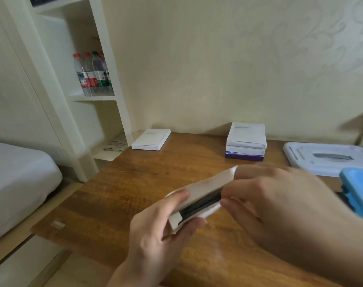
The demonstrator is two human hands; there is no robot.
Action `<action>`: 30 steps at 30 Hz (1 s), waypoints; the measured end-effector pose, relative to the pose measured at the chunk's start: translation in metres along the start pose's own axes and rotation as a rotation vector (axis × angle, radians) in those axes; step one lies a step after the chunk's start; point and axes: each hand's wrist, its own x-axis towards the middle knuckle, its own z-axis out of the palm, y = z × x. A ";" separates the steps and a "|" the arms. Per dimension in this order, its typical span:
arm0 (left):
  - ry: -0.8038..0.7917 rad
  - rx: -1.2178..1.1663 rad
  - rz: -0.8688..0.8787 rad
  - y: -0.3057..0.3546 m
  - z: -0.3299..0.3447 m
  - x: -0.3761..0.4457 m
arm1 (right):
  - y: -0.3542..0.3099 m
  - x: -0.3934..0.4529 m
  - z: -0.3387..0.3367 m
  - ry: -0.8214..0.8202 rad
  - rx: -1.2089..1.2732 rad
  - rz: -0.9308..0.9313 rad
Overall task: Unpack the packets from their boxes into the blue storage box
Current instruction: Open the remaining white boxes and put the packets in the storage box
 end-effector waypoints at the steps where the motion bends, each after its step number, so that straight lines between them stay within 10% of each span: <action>1: -0.004 0.008 0.021 0.001 0.000 -0.005 | -0.005 -0.005 0.009 -0.006 0.090 0.099; 9: -0.009 -0.019 -0.086 0.002 0.017 -0.034 | -0.022 -0.029 0.066 0.114 0.453 0.488; 19: -0.125 -0.061 -0.090 0.003 0.017 -0.025 | -0.003 -0.012 0.054 -0.267 -0.012 -0.101; 30: -0.177 -0.101 -0.052 -0.001 0.019 -0.029 | -0.009 -0.012 0.081 -0.249 -0.315 -0.226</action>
